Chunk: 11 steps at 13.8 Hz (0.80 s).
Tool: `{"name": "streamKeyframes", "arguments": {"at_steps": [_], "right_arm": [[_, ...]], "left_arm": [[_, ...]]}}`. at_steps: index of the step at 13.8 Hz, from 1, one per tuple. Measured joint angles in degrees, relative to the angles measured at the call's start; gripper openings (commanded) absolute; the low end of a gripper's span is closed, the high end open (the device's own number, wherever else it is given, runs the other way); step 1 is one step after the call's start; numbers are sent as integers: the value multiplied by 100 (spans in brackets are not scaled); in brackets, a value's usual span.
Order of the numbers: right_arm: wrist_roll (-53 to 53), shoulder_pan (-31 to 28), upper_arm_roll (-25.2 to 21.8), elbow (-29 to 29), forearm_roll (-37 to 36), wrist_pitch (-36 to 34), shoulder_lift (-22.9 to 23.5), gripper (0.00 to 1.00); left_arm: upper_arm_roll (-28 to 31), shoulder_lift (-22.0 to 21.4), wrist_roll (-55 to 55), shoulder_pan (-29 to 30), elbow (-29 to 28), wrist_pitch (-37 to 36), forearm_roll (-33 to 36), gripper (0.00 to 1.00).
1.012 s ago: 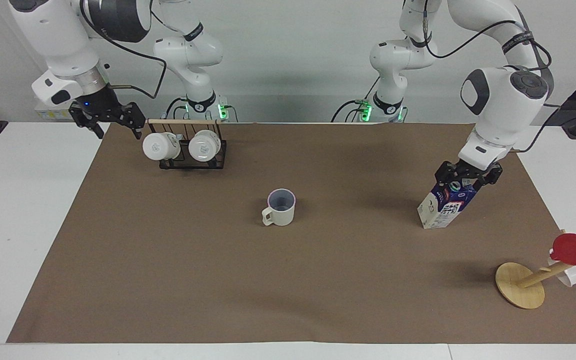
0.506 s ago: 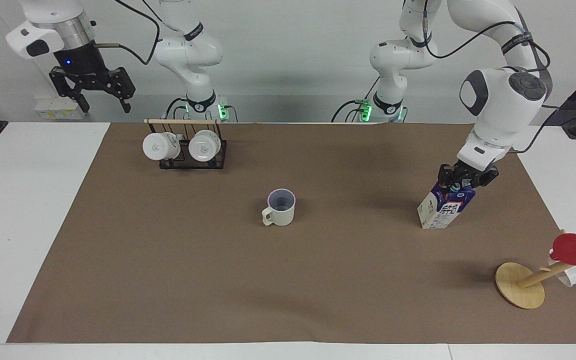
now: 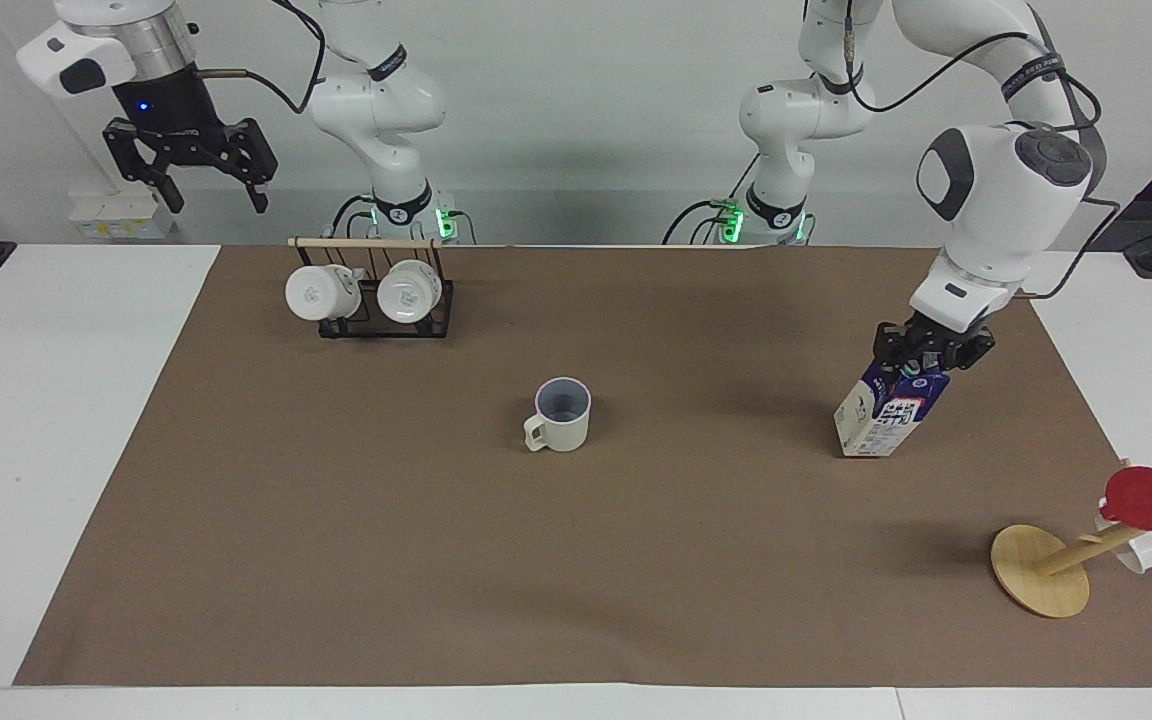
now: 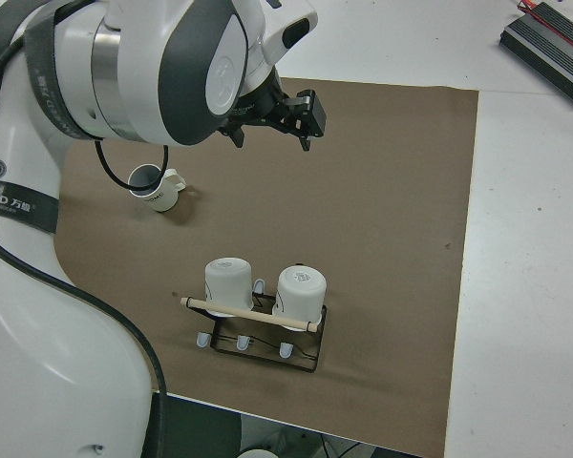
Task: Place cup and milk on table
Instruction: 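Lift the milk carton with the left gripper and carry it toward the mug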
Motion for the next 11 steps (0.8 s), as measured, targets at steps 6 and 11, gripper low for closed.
{"name": "streamKeyframes", "arguments": {"at_steps": [6, 11], "right_arm": [[0, -2, -3, -44, -2, -88, 1, 100], [0, -2, -2, -175, -2, -97, -31, 100]], "left_arm": [[-62, 0, -1266, -1129, 105, 71, 0, 51], [-66, 117, -2382, -1892, 355, 177, 2, 51]]}}
